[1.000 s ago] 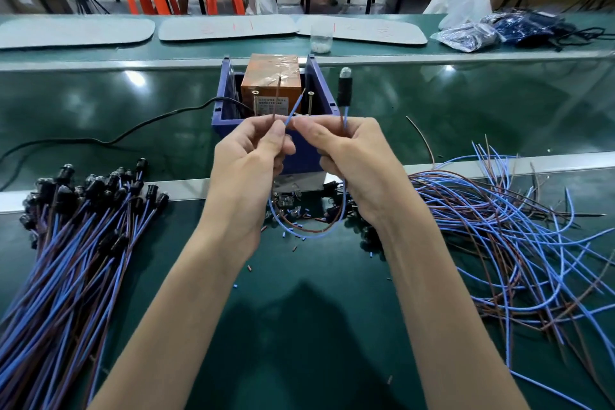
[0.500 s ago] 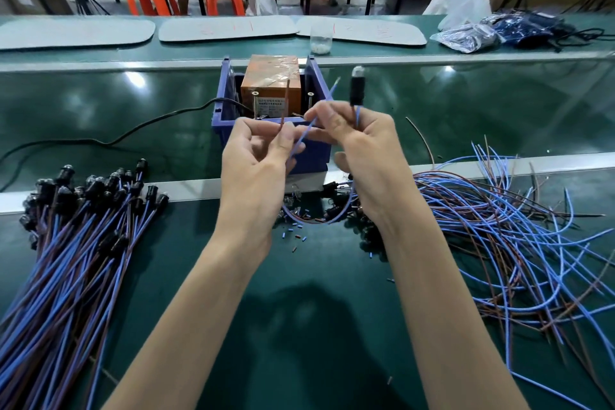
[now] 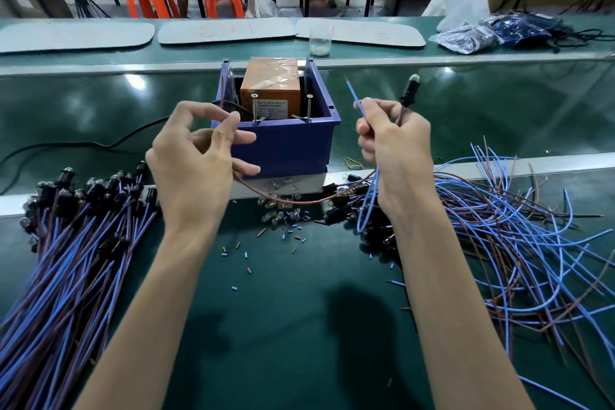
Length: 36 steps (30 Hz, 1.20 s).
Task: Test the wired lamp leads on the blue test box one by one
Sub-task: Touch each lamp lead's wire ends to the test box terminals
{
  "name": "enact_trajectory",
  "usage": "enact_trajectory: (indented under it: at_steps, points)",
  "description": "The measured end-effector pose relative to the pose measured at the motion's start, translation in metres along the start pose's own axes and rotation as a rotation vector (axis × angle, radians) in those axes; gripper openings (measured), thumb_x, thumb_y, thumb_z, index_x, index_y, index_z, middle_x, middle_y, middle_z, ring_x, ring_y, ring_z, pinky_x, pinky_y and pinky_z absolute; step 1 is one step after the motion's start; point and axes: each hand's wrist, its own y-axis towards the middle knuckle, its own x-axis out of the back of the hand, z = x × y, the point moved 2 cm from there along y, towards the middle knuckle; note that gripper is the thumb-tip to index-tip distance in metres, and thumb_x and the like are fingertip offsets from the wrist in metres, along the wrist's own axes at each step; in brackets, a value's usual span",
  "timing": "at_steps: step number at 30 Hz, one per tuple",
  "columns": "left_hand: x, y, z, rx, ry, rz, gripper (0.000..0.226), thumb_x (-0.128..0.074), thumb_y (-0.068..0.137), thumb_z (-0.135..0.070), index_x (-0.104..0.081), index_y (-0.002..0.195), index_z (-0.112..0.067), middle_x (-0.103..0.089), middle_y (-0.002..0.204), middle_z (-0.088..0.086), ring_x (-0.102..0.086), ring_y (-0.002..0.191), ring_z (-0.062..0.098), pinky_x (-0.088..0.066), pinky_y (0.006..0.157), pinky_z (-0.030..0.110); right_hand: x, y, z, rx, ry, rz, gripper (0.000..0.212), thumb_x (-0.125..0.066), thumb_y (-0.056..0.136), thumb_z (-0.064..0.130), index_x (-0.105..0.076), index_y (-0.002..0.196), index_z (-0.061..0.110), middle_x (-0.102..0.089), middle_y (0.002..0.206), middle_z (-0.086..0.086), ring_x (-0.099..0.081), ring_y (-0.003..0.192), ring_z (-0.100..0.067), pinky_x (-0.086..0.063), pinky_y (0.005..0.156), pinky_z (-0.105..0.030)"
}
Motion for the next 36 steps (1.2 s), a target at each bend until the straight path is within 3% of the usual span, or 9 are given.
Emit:
enact_trajectory:
  at_steps: [4,7,10,14,17,20,27,31,36]
  points:
    - [-0.001,0.002,0.004,0.004,0.009,-0.022,0.011,-0.064,0.092,-0.027,-0.063,0.081,-0.029,-0.073,0.076,-0.015,-0.068,0.050,0.012,-0.058,0.059,0.040,0.003,0.003,-0.001,-0.012,-0.041,-0.006,0.024,-0.046,0.093,-0.003,-0.064,0.085,0.011,-0.061,0.060,0.007,-0.035,0.043,-0.001,-0.026,0.040,-0.012]
    - [-0.004,0.004,0.008,0.030,0.009,-0.012,0.010,-0.056,0.095,-0.023,-0.062,0.090,-0.029,-0.073,0.083,-0.013,-0.069,0.055,0.011,-0.059,0.067,0.041,0.004,0.005,-0.004,-0.005,-0.044,0.018,0.030,-0.041,0.092,-0.007,-0.065,0.099,0.010,-0.067,0.078,0.000,-0.039,0.048,-0.002,-0.029,0.043,-0.011]
    - [-0.006,0.006,0.014,0.041,0.070,0.039,0.021,-0.045,0.097,-0.010,-0.057,0.110,-0.022,-0.071,0.091,-0.013,-0.068,0.055,0.007,-0.058,0.069,0.037,0.006,0.006,-0.009,0.043,-0.122,0.033,0.029,-0.043,0.098,-0.001,-0.060,0.117,0.014,-0.072,0.088,0.000,-0.052,0.044,0.000,-0.037,0.050,-0.009]
    - [-0.006,0.004,0.017,-0.016,0.163,0.058,0.021,-0.046,0.097,-0.006,-0.045,0.109,-0.023,-0.070,0.079,-0.017,-0.064,0.048,0.003,-0.056,0.066,0.035,0.009,0.006,-0.016,0.097,-0.252,-0.015,0.017,-0.049,0.098,0.006,-0.058,0.098,0.021,-0.074,0.075,0.002,-0.055,0.039,-0.007,-0.045,0.065,-0.027]
    - [-0.005,0.004,0.020,-0.009,0.195,0.055,0.018,-0.050,0.096,-0.008,-0.047,0.107,-0.021,-0.069,0.076,-0.015,-0.064,0.047,0.003,-0.057,0.063,0.032,0.009,0.008,-0.020,0.141,-0.307,-0.086,0.017,-0.055,0.095,0.011,-0.060,0.083,0.023,-0.072,0.064,0.003,-0.051,0.035,-0.005,-0.044,0.060,-0.026]
    - [-0.006,0.005,0.023,0.020,0.239,0.073,0.016,-0.050,0.096,-0.008,-0.055,0.104,-0.021,-0.068,0.076,-0.016,-0.065,0.048,0.003,-0.057,0.062,0.029,0.009,0.010,-0.025,0.158,-0.321,-0.118,0.023,-0.056,0.095,0.011,-0.062,0.076,0.023,-0.071,0.065,0.005,-0.051,0.037,-0.002,-0.048,0.065,-0.029]
    - [-0.006,0.006,0.028,0.077,0.250,0.101,0.019,-0.051,0.096,-0.007,-0.063,0.103,-0.020,-0.067,0.072,-0.016,-0.065,0.049,0.002,-0.057,0.070,0.028,0.003,0.015,-0.035,0.076,-0.234,0.033,0.021,-0.044,0.099,0.005,-0.060,0.098,0.019,-0.071,0.087,0.009,-0.072,0.076,-0.007,-0.035,0.065,-0.018]
    - [-0.006,0.005,0.030,0.094,0.253,0.117,0.019,-0.051,0.096,-0.009,-0.066,0.107,-0.015,-0.067,0.073,-0.016,-0.065,0.049,0.001,-0.054,0.063,0.016,-0.002,0.013,-0.041,0.049,-0.222,0.072,0.023,-0.046,0.098,0.004,-0.062,0.099,0.021,-0.070,0.087,0.010,-0.072,0.079,-0.006,-0.035,0.063,-0.017]
    - [-0.006,0.004,0.030,0.094,0.262,0.128,0.019,-0.052,0.096,-0.009,-0.066,0.106,-0.015,-0.068,0.074,-0.016,-0.065,0.049,-0.001,-0.043,0.053,0.004,-0.007,0.012,-0.049,0.023,-0.235,0.098,0.024,-0.047,0.099,0.004,-0.065,0.112,0.010,-0.069,0.088,0.009,-0.071,0.079,-0.004,-0.036,0.060,-0.016]
